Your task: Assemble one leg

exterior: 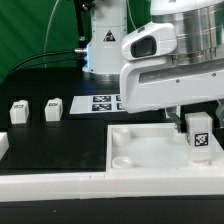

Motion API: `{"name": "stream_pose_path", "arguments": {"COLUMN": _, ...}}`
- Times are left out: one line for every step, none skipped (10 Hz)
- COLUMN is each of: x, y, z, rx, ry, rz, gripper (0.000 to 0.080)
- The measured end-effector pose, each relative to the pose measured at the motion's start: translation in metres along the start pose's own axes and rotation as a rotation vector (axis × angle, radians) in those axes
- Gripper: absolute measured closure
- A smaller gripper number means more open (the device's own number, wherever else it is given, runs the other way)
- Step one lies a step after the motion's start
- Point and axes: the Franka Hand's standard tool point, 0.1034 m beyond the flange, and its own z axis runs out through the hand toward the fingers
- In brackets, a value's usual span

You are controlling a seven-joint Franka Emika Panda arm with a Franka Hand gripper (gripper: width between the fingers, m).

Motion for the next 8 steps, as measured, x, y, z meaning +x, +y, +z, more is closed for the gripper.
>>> {"name": "stream_pose_path", "arguments": {"x": 0.0001, "y": 0.0003, "z": -0.0001, "rx": 0.001, "ry": 0.000, "rz": 0.021, "gripper": 0.0503}}
{"name": "stream_pose_path", "arguments": {"x": 0.0002, "y": 0.0006, "z": -0.0001, "rx": 0.001, "ry": 0.000, "rz": 0.042, "gripper": 0.0503}}
{"name": "stream_pose_path", "arguments": {"x": 0.0002, "y": 0.0008, "z": -0.0001, "rx": 0.001, "ry": 0.000, "rz": 0.037, "gripper": 0.0503}}
{"name": "stream_pose_path", "arguments": {"x": 0.0002, "y": 0.0008, "z": 0.0000, "rx": 0.001, "ry": 0.000, "rz": 0.038, "gripper": 0.0503}}
{"name": "stream_pose_path", "arguments": {"x": 0.0003, "y": 0.0013, "z": -0.0001, "rx": 0.004, "ry": 0.000, "rz": 0.155, "gripper": 0.0503}}
{"name": "stream_pose_path", "arguments": {"x": 0.0005, "y": 0.0021, "z": 0.0000, "rx": 0.006, "ry": 0.001, "rz": 0.260, "gripper": 0.0503}}
{"name": "stream_pose_path", "arguments": {"x": 0.0000, "y": 0.0032, "z": 0.0004, "rx": 0.015, "ry": 0.009, "rz": 0.409, "gripper": 0.0503}}
{"name": "stream_pose_path", "arguments": {"x": -0.0014, "y": 0.0034, "z": 0.0005, "rx": 0.017, "ry": 0.018, "rz": 0.549, "gripper": 0.0503}}
